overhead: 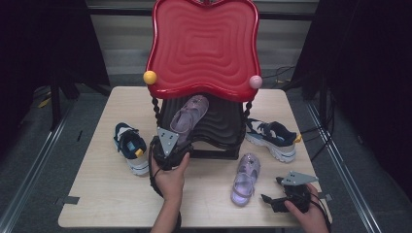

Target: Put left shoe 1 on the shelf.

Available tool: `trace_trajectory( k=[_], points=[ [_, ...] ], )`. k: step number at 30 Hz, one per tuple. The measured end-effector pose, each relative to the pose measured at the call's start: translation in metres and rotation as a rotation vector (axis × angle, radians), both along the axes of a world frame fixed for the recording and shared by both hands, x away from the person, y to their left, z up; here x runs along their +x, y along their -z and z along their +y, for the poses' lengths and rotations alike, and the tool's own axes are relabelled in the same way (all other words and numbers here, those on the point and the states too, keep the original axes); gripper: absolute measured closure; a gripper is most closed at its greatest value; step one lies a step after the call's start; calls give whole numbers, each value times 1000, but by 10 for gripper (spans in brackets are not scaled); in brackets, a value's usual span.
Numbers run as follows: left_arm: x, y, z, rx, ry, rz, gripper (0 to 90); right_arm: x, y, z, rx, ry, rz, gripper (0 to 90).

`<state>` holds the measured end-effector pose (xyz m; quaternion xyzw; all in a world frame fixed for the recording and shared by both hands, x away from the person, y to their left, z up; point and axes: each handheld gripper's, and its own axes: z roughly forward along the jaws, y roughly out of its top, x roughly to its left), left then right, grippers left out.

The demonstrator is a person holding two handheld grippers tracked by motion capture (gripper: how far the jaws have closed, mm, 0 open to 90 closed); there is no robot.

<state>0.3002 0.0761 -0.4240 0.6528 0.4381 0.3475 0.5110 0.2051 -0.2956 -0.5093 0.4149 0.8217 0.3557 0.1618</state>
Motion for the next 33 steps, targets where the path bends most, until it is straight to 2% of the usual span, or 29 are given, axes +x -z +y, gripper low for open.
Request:
trace_trajectory(
  k=[5, 6, 8, 10, 14, 18, 21, 23, 33],
  points=[
    [5, 3, -6, 7, -33, -8, 369, 0, 0, 0, 1, -2, -1, 122],
    [6, 3, -8, -8, -44, -11, 369, 0, 0, 0, 0, -3, 0, 122],
    [7, 2, -9, -7, -48, -13, 369, 0, 0, 0, 0, -3, 0, 122],
    [10, 2, -10, -20, -74, -29, 368, 0, 0, 0, -1, -5, -2, 122],
    [16, 4, -12, -38, -98, -24, 368, 0, 0, 0, -1, -6, -2, 122],
    [20, 4, -13, -51, -118, -36, 369, 0, 0, 0, 0, -8, -2, 122],
    [23, 4, -15, -61, -124, -38, 369, 0, 0, 0, 0, -8, -2, 122],
    [25, 4, -17, -49, -124, -40, 369, 0, 0, 0, 0, -8, -2, 122],
    [33, 4, -23, -58, -146, -52, 368, 0, 0, 0, -1, -12, -4, 122]
  ],
)
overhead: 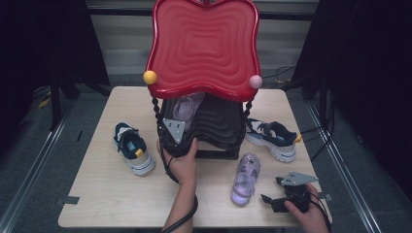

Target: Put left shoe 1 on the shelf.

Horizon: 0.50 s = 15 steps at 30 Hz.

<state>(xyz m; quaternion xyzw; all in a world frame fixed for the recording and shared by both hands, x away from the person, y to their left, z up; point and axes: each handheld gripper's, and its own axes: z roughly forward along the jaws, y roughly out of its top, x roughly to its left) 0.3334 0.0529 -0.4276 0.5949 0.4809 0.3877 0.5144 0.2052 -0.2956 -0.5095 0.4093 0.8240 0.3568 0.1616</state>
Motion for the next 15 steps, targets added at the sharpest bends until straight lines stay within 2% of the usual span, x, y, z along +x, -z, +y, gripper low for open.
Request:
trace_trajectory(
  k=[8, 15],
  points=[
    [2, 8, -5, -5, -11, 6, 367, 0, 0, 0, 1, 0, 3, 122],
    [2, 10, -7, 18, -5, 23, 366, 0, 0, 0, 1, 0, 3, 122]
  ],
)
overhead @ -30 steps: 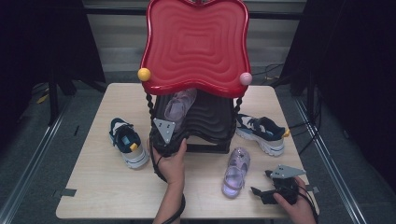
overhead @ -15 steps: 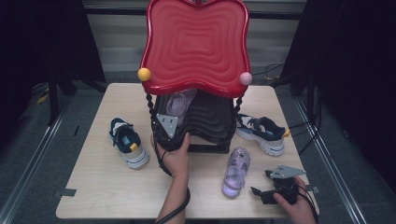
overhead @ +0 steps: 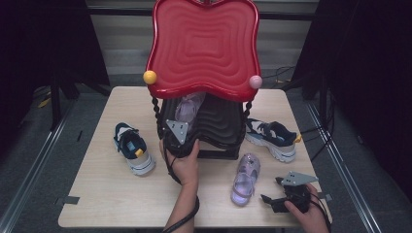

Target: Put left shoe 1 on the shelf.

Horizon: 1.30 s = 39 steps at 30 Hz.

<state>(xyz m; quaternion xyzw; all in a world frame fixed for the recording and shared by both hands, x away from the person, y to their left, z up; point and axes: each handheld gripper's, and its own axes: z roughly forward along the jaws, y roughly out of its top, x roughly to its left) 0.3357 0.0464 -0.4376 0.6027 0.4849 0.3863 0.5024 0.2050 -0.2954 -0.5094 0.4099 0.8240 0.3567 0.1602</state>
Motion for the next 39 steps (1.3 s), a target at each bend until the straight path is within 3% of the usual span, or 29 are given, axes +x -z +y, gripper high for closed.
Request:
trace_trajectory(
  k=[3, 15, 23, 26, 32, 39],
  points=[
    [0, 3, -1, 19, 4, 16, 367, 0, 0, 0, 1, -1, 0, 122],
    [1, 8, -2, 31, 16, 52, 366, 0, 0, 0, 0, -1, 0, 122],
    [2, 3, -2, 44, 33, 74, 365, 0, 0, 0, 1, -1, 0, 122],
    [1, 3, -3, 51, 30, 70, 365, 0, 0, 0, 1, -1, 0, 122],
    [3, 3, -6, 21, 41, 72, 362, 0, 0, 0, 0, -1, 0, 122],
    [3, 5, -13, 18, 16, 53, 363, 0, 0, 0, 1, -1, 0, 122]
  ],
)
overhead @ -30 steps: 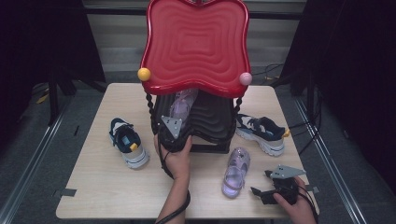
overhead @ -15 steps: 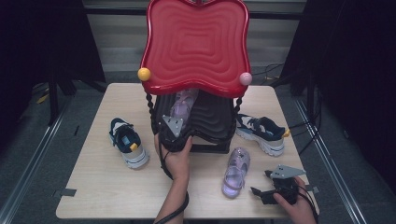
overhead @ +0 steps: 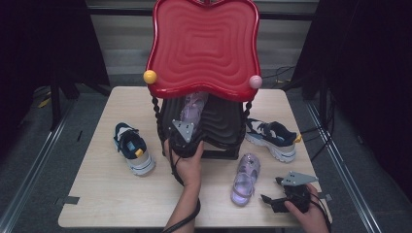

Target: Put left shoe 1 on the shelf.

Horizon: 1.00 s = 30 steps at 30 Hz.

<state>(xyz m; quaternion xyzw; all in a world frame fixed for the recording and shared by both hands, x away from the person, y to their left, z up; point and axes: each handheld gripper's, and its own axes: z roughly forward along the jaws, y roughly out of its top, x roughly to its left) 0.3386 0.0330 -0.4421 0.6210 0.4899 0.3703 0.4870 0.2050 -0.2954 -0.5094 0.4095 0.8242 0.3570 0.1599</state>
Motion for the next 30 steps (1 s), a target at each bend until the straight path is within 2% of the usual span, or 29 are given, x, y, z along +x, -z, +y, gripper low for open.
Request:
trace_trajectory(
  k=[3, 14, 15, 19, 23, 24, 28, 29, 30],
  points=[
    [3, -1, -1, 20, 10, 5, 361, 0, 0, 0, 0, -1, 0, 122],
    [5, 0, 2, 29, 28, 5, 353, 0, 0, 0, 0, -2, -1, 122],
    [5, 0, 4, 44, 36, 7, 353, 0, 0, 0, 0, -2, -1, 122],
    [5, -1, 5, 57, 41, 11, 364, 0, 0, 0, -1, -2, -1, 122],
    [4, -1, 5, 52, 40, 6, 370, 0, 0, 0, -1, -2, -1, 122],
    [3, -2, 5, 29, 30, -2, 371, 0, 0, 0, -1, -3, -1, 122],
    [2, -6, 6, 6, -6, -30, 372, 0, 0, 0, 0, -3, -1, 122],
    [3, -8, 6, 14, -16, -37, 372, 0, 0, 0, -1, -3, -1, 122],
    [4, -10, 7, 6, -17, -31, 372, 0, 0, 0, 1, -5, -1, 122]
  ],
)
